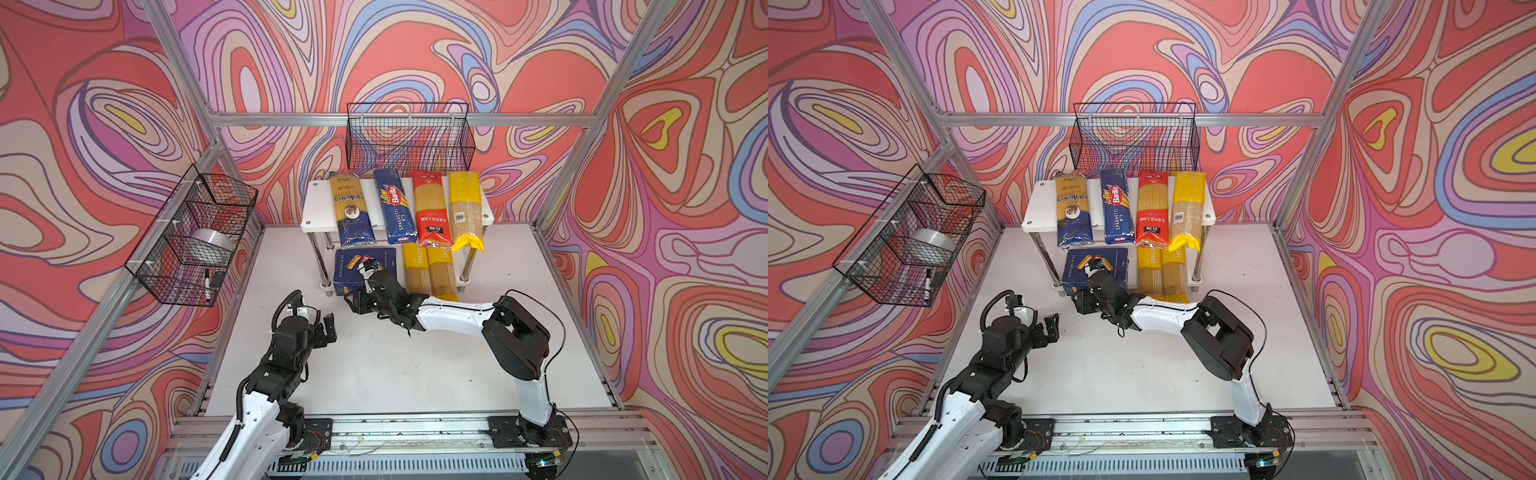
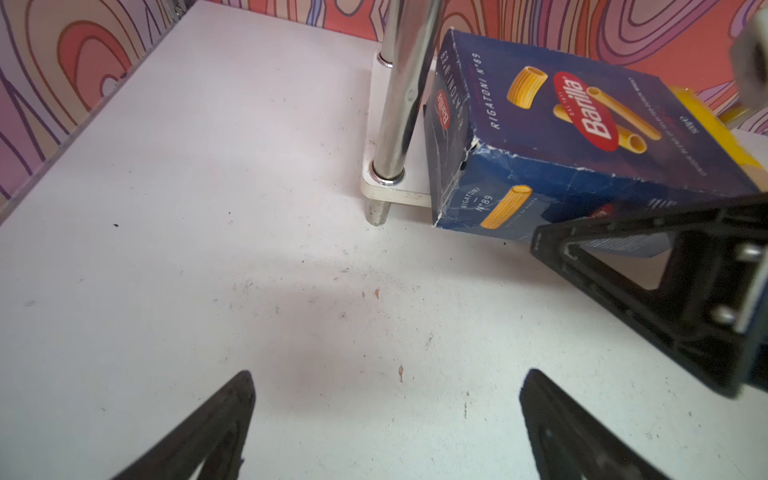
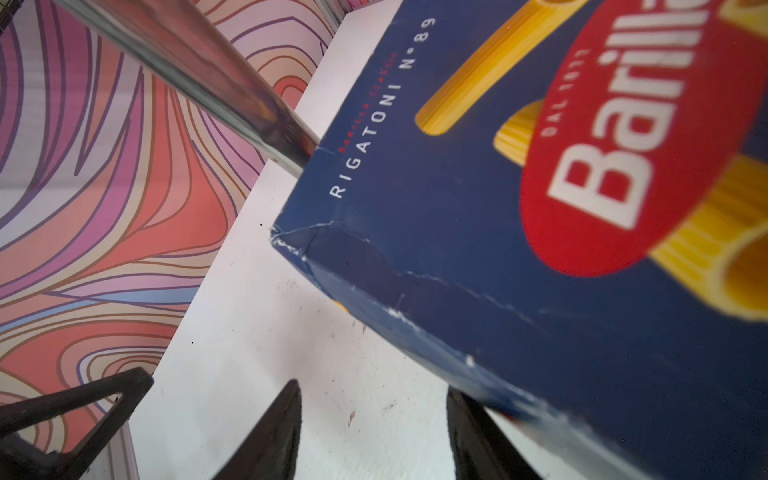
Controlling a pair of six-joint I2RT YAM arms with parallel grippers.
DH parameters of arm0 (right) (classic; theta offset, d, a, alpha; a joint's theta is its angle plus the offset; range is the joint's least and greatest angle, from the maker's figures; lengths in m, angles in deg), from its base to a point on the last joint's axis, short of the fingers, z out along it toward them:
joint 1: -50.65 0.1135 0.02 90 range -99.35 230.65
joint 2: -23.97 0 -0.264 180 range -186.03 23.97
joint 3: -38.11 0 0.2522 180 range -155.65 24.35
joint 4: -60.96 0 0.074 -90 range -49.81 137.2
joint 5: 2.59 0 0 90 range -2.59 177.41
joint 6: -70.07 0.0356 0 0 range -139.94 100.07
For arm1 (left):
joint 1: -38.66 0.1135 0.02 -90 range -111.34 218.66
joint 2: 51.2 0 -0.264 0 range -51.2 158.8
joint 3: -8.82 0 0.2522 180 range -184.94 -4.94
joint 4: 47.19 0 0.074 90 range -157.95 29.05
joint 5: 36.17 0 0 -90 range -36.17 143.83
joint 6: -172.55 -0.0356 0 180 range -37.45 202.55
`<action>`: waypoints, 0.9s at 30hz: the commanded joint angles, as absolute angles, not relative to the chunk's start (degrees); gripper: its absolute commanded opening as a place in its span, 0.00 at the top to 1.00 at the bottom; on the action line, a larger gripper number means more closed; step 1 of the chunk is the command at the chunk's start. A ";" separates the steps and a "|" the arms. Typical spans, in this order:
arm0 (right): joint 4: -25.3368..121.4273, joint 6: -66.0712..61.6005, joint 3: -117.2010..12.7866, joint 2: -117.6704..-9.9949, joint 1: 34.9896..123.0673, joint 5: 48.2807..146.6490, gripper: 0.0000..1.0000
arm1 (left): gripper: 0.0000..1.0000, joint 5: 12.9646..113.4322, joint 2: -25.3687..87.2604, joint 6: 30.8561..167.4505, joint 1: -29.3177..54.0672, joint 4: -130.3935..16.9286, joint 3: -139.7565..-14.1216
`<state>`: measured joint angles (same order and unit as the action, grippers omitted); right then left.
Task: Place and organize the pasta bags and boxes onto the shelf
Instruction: 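Open both grippers and draw them back from the rigatoni box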
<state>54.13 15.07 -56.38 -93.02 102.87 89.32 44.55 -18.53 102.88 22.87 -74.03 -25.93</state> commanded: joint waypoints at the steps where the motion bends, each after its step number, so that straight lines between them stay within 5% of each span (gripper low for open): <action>1: 52.63 12.85 -60.22 -95.14 102.45 88.51 0.43 | 0.00 41.59 -21.47 101.79 23.02 -77.85 -25.43; 13: 50.22 8.74 -65.43 -98.75 99.14 93.04 0.39 | 0.00 39.59 -27.43 99.96 23.04 -81.08 -25.58; 27: 48.61 7.66 -45.75 -79.16 99.56 89.40 0.29 | 0.00 41.21 -22.36 98.65 23.02 -76.51 -25.20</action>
